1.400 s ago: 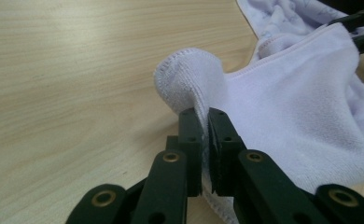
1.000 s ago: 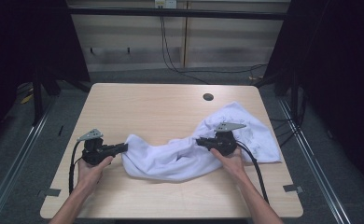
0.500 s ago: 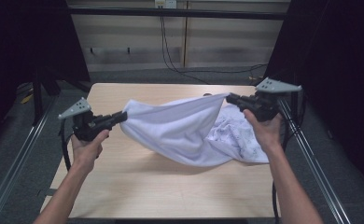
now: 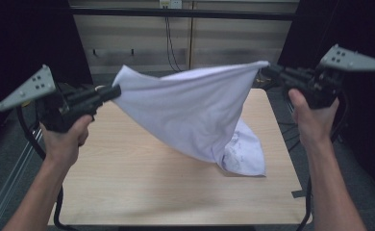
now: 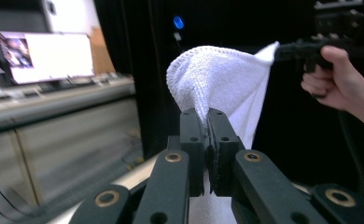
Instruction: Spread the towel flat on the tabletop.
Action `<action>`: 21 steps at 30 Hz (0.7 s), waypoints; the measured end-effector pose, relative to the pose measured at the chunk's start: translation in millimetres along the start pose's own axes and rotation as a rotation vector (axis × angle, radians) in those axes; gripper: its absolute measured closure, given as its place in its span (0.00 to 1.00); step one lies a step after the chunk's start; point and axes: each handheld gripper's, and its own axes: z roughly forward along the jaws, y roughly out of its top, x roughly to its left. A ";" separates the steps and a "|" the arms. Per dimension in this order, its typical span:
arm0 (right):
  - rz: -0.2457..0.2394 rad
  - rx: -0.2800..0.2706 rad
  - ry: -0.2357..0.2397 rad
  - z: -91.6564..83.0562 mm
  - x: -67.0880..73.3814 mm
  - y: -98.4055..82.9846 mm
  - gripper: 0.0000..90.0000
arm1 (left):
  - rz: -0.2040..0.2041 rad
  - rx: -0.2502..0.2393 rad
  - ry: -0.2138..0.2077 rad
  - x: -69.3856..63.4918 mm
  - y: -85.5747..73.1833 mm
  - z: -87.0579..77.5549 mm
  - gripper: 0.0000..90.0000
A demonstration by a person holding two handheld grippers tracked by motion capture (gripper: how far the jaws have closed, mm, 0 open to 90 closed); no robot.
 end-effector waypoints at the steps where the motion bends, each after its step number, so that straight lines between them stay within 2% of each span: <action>1: 0.002 0.027 0.012 -2.6 2.1 -10.6 0.99 | -0.017 0.016 -0.004 -2.4 -15.9 -1.1 0.96; 4: 0.031 0.136 0.050 -11.4 13.9 -64.4 0.98 | -0.071 0.106 -0.018 -7.8 -71.2 -0.4 0.96; 6: 0.059 0.210 0.075 -19.1 24.9 -103.3 0.98 | -0.124 0.154 -0.039 -13.3 -107.2 -0.1 0.96; 9: 0.106 0.300 0.109 -35.3 40.1 -157.1 0.98 | -0.197 0.219 -0.087 -27.6 -150.4 -0.4 0.96; 10: 0.130 0.327 0.127 -43.8 46.0 -176.9 0.98 | -0.198 0.239 -0.099 -32.2 -157.6 -1.3 0.96; 12: 0.156 0.356 0.142 -61.2 57.3 -201.8 0.98 | -0.203 0.281 -0.150 -46.7 -172.4 -6.3 0.96; 14: 0.165 0.372 0.157 -77.9 69.5 -216.1 0.98 | -0.196 0.317 -0.203 -62.9 -180.8 -14.1 0.95; 16: 0.185 0.380 0.179 -96.0 84.6 -226.3 0.98 | -0.191 0.327 -0.258 -77.2 -184.5 -25.8 0.92; 17: 0.182 0.394 0.173 -103.7 93.2 -229.8 0.97 | -0.192 0.335 -0.272 -82.5 -185.5 -31.8 0.91; 18: 0.167 0.406 0.156 -109.9 101.9 -232.7 0.90 | -0.193 0.336 -0.284 -85.2 -186.2 -37.8 0.88; 20: 0.193 0.412 0.151 -117.7 112.5 -238.5 0.78 | -0.231 0.306 -0.295 -84.3 -188.6 -47.5 0.84; 21: 0.199 0.415 0.151 -119.2 114.5 -240.1 0.76 | -0.252 0.293 -0.298 -81.2 -190.2 -50.4 0.84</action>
